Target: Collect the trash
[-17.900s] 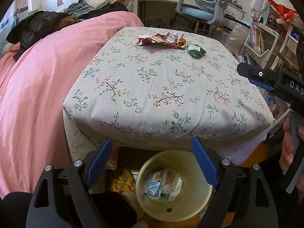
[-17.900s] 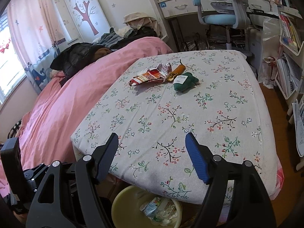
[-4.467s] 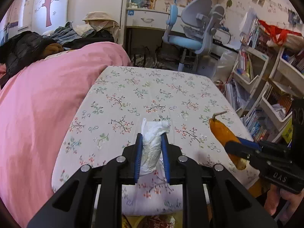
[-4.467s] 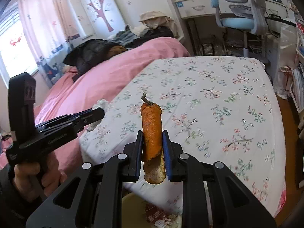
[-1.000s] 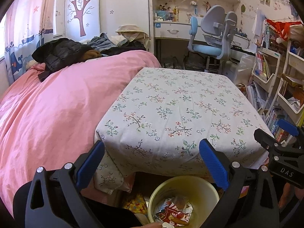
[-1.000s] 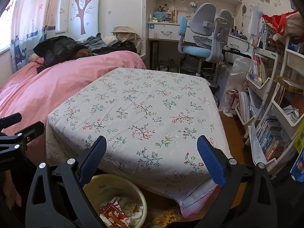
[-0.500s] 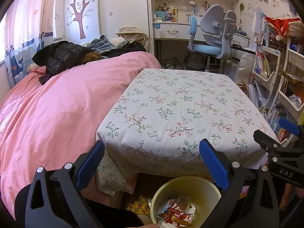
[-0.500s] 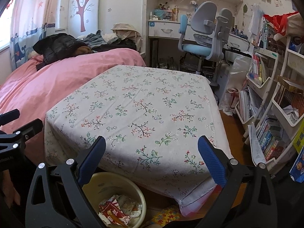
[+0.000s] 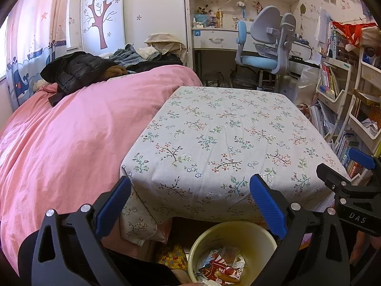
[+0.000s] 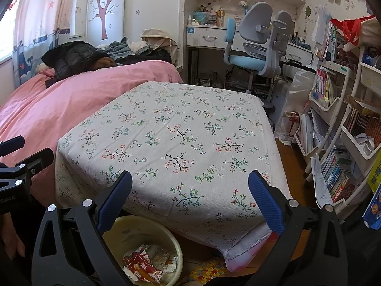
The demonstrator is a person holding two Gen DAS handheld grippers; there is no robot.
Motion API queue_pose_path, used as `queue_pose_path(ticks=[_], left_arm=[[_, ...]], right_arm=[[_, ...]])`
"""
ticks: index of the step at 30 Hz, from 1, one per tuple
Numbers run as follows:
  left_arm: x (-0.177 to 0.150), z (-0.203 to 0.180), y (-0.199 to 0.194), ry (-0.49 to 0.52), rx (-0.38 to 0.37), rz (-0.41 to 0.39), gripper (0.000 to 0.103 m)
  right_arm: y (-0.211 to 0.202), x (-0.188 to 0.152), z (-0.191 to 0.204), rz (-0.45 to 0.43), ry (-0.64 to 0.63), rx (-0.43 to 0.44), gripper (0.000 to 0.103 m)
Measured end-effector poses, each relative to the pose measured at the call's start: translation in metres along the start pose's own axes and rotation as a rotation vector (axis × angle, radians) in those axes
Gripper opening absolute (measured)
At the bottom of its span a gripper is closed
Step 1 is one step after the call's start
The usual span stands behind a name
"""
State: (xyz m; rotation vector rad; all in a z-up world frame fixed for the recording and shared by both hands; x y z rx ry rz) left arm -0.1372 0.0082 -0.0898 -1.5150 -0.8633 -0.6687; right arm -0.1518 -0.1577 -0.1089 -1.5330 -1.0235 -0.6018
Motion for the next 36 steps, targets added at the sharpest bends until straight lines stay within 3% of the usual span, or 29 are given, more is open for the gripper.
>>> queue_pose_path(ticks=[29,36], left_arm=[[0.002,-0.004,-0.004,0.004,-0.008,-0.013,0.095],[0.006,-0.008,-0.018,0.012,-0.024,-0.126,0.095]], right_arm=[[-0.001,0.001,0.003,-0.001,-0.001,0.000,0.095],[-0.001,0.001,0.004,0.000,0.000,-0.001,0.095]])
Point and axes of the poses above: each gripper's, at about its wrist camera, not at the fingertips, and y roughly the way its jaws point, z to its left, x to its top, the point moved 6 cm from there along y, roughly the way its jaws point, and after that the axes turned 12 degrees about -y, right-handed, at the moved point
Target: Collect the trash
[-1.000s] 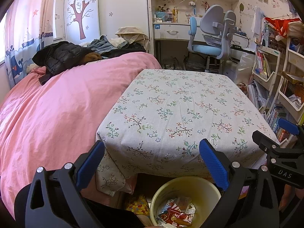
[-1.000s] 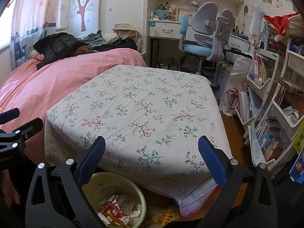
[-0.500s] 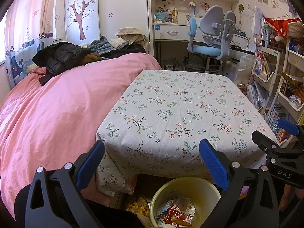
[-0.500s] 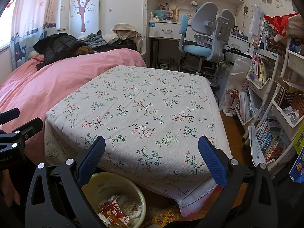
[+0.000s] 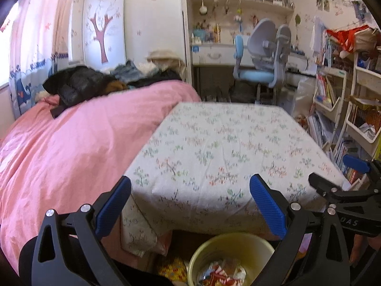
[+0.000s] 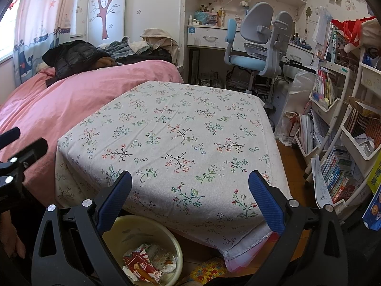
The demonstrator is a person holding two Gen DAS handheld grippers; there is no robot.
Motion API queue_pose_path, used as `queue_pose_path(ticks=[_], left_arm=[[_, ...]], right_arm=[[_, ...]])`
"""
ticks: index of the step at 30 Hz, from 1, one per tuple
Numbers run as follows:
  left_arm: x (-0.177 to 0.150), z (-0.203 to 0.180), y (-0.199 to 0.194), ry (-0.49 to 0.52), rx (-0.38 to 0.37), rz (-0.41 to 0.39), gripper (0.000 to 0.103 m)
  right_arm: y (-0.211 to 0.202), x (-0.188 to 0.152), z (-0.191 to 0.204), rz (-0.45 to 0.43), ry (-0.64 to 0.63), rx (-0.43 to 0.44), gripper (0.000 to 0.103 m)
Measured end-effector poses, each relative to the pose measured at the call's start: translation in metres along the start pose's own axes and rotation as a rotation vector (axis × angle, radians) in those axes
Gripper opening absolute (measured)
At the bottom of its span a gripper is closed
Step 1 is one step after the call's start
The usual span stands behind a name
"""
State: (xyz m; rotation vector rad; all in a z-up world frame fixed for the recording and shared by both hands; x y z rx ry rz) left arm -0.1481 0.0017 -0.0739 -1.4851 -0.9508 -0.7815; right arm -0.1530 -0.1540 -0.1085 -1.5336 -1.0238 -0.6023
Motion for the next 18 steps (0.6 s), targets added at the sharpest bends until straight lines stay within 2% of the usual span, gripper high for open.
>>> queue_pose_path(ticks=[4,8,12,15,18], left_arm=[[0.001,-0.004,0.002,0.053,0.034,-0.019,0.095],[-0.001,0.002,0.012,0.044,0.057,0.022,0.095],[-0.006,0.008,0.022,0.023,0.073,0.102,0.095],[-0.011,0.007,0.027,0.026,0.059,0.158,0.095],[-0.014,0.006,0.027,0.026,0.056,0.166,0.095]], right_arm=[[0.000,-0.001,0.001,0.001,-0.004,0.001,0.095],[0.000,-0.001,0.001,0.001,-0.003,0.001,0.095],[0.001,-0.002,0.001,0.003,0.000,0.003,0.095],[0.002,-0.002,0.001,0.003,-0.001,0.003,0.095],[0.001,-0.002,0.001,0.005,-0.002,0.004,0.095]])
Point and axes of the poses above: each gripper's, at about its wrist camera, not at the fingertips, and y roughly the way its jaws point, z to its left, x to its top, the point moved 6 cm from there along y, roughly the way its jaws point, and after that the axes turned 12 degrees about -y, right-handed, at the moved point
